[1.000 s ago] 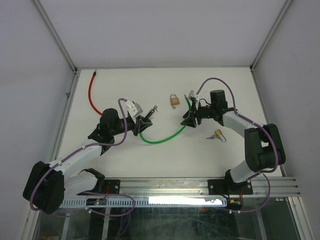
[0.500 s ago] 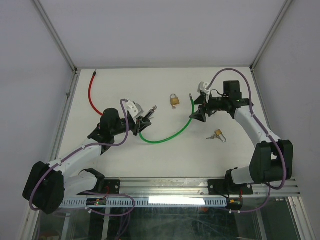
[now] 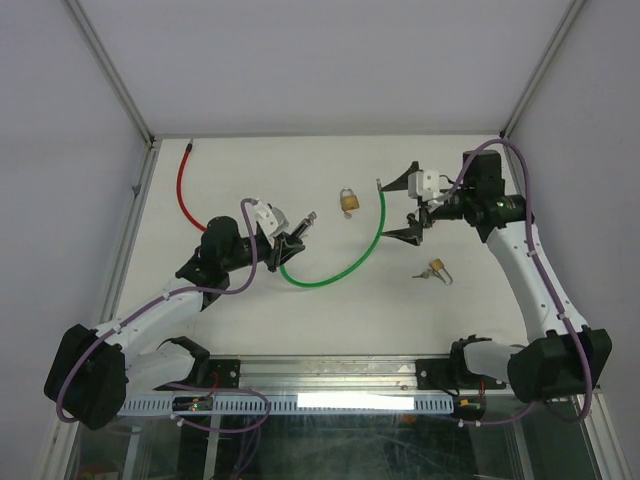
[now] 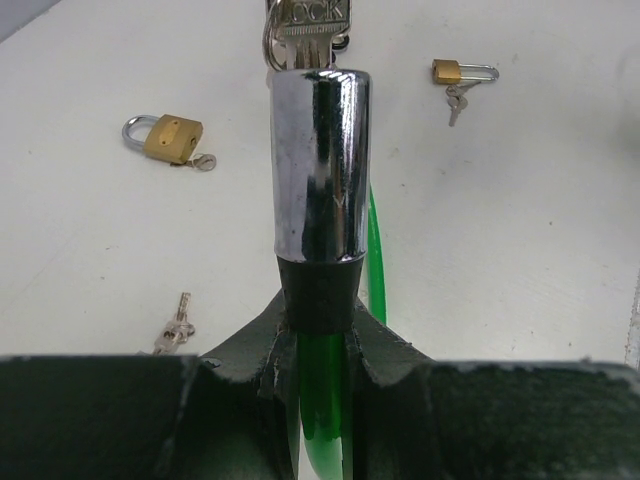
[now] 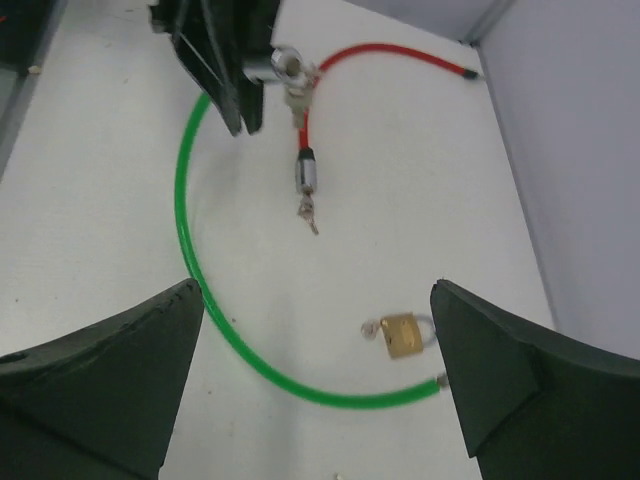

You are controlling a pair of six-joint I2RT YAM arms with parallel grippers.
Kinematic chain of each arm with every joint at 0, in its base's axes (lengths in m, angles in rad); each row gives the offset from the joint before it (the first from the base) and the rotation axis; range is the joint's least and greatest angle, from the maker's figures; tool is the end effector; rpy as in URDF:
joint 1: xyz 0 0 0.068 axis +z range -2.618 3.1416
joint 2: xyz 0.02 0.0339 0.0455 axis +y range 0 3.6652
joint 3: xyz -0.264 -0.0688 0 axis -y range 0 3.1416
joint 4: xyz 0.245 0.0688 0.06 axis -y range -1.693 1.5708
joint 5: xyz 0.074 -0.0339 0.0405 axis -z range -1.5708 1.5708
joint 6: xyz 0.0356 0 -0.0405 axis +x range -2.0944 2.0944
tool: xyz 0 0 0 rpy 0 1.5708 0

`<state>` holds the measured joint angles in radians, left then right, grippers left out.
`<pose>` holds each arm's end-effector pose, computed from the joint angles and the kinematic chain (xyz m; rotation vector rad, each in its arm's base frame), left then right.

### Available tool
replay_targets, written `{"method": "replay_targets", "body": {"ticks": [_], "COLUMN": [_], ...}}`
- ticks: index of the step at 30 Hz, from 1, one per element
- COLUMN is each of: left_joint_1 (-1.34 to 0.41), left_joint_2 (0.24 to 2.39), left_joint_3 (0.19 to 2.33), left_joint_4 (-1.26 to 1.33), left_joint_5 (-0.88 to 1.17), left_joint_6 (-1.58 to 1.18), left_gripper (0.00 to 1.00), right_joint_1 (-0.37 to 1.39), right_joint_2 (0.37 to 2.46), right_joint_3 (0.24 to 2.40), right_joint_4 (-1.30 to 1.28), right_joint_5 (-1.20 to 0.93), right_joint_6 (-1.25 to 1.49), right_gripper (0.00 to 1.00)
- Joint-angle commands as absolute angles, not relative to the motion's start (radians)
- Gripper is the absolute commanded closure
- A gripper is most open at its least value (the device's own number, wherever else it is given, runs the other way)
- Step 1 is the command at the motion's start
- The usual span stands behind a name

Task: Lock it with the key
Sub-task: Lock the lock.

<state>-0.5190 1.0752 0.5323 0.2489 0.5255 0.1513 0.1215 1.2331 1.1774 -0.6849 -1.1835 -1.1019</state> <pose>0.1957 -0.1323 0.2402 0.9588 1.6284 -0.7414 0.2392 0.0624 0.3499 -1.4773 1.1731 0.6972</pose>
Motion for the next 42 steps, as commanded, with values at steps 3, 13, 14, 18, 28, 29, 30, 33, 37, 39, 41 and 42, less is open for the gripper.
{"method": "replay_targets", "body": {"ticks": [3, 13, 14, 18, 28, 29, 30, 33, 37, 39, 41, 42], "left_joint_1": [-0.542, -0.591, -0.592, -0.602, -0.604, -0.604, -0.605, -0.606, -0.605, -0.606, -0.606, -0.606], "left_joint_2": [1.059, 1.057, 1.054, 1.043, 1.044, 1.043, 1.044, 1.046, 1.051, 1.054, 1.054, 1.054], "left_joint_3": [0.57, 0.586, 0.585, 0.579, 0.582, 0.582, 0.582, 0.582, 0.586, 0.587, 0.586, 0.587], "left_joint_4": [0.242, 0.209, 0.205, 0.203, 0.203, 0.203, 0.203, 0.201, 0.201, 0.2, 0.198, 0.197], "left_joint_5": [0.549, 0.528, 0.524, 0.515, 0.514, 0.513, 0.513, 0.512, 0.512, 0.512, 0.511, 0.51], "left_joint_6": [0.203, 0.254, 0.257, 0.264, 0.264, 0.263, 0.264, 0.264, 0.264, 0.264, 0.265, 0.264], "left_gripper": [1.0, 1.0, 1.0, 1.0, 1.0, 1.0, 1.0, 1.0, 1.0, 1.0, 1.0, 1.0], "right_joint_1": [0.383, 0.661, 0.668, 0.674, 0.674, 0.675, 0.676, 0.675, 0.675, 0.675, 0.676, 0.678], "right_joint_2": [1.299, 1.509, 1.52, 1.526, 1.485, 1.484, 1.483, 1.48, 1.479, 1.483, 1.486, 1.488], "right_joint_3": [1.391, 1.578, 1.586, 1.594, 1.579, 1.577, 1.579, 1.582, 1.591, 1.592, 1.591, 1.593], "right_joint_4": [-0.888, -0.907, -0.908, -0.906, -0.908, -0.908, -0.908, -0.905, -0.897, -0.891, -0.887, -0.885], "right_joint_5": [-1.167, -0.852, -0.841, -0.812, -0.822, -0.83, -0.837, -0.84, -0.837, -0.837, -0.832, -0.829], "right_joint_6": [-1.416, -1.395, -1.393, -1.382, -1.365, -1.362, -1.358, -1.347, -1.322, -1.312, -1.304, -1.299], "right_gripper": [0.02, 0.28, 0.31, 0.38, 0.49, 0.49, 0.49, 0.51, 0.56, 0.6, 0.64, 0.66]}}
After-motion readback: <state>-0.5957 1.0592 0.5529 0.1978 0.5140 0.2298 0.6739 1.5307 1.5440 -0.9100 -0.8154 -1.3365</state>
